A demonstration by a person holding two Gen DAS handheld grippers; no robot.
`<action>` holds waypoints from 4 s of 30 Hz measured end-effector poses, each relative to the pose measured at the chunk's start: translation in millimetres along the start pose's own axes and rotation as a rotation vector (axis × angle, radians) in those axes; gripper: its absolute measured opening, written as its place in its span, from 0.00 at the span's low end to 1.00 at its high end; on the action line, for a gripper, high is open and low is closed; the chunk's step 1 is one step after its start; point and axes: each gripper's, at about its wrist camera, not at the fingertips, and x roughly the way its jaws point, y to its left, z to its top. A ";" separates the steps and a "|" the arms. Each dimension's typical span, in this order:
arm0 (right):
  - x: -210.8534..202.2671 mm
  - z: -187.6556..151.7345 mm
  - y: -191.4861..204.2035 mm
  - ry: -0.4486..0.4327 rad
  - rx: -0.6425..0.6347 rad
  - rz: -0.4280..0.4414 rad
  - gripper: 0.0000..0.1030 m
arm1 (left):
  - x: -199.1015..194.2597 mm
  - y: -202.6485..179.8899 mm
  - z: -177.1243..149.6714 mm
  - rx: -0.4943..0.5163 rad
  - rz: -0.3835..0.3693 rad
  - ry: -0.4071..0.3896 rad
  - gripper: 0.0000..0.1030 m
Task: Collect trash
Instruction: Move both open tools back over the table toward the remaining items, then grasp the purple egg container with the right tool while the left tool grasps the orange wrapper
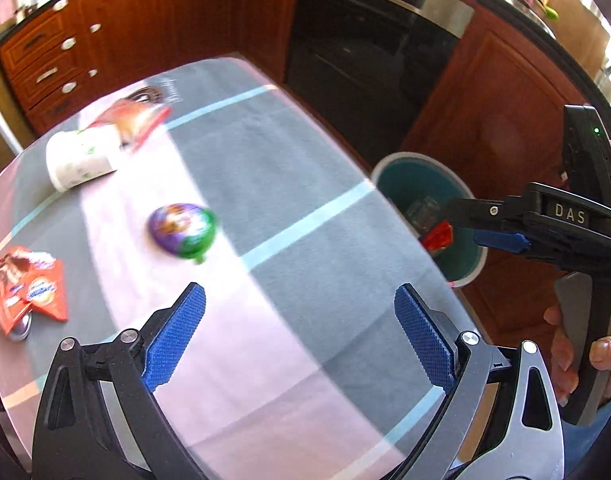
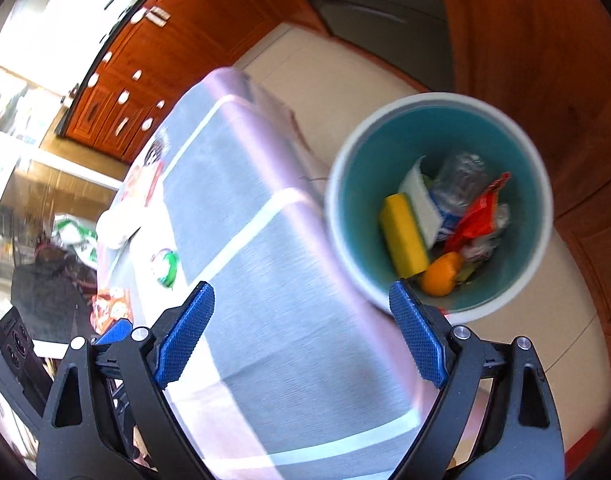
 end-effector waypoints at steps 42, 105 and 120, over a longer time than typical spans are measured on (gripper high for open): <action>139.8 -28.3 216.3 0.106 -0.450 -0.133 0.83 | -26.4 258.6 -16.5 -0.212 0.176 -0.013 0.93; 65.3 -46.1 120.1 0.034 -0.384 -0.070 0.52 | 5.9 93.6 -49.4 -0.029 0.013 0.098 0.54; 59.5 -49.0 98.5 0.043 -0.341 -0.065 0.52 | 28.3 80.5 -40.2 -0.082 -0.034 0.103 0.83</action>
